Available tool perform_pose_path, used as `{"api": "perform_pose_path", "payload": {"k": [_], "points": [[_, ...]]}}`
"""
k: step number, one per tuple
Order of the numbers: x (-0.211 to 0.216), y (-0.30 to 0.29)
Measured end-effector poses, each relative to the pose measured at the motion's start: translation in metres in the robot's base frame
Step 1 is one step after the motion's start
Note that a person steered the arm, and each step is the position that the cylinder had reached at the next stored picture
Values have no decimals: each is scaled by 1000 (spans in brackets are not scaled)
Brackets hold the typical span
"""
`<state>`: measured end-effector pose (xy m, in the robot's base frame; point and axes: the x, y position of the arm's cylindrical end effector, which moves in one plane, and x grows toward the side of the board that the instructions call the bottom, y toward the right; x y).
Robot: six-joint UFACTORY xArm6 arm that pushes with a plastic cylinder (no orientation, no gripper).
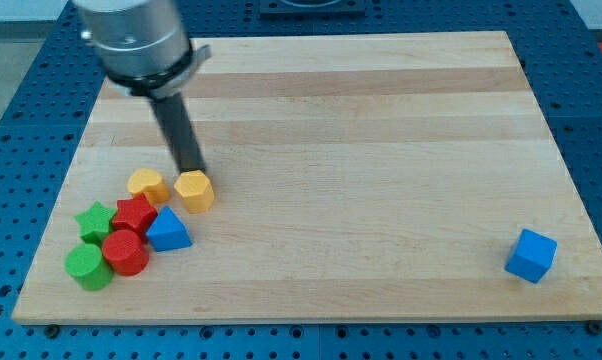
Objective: Push the hexagon into the group of blocks
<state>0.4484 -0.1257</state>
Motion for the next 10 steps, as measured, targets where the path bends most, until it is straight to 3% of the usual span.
{"api": "perform_pose_path", "payload": {"k": [1,5,8,10], "points": [[0,41],[10,20],[42,-15],[34,10]]}}
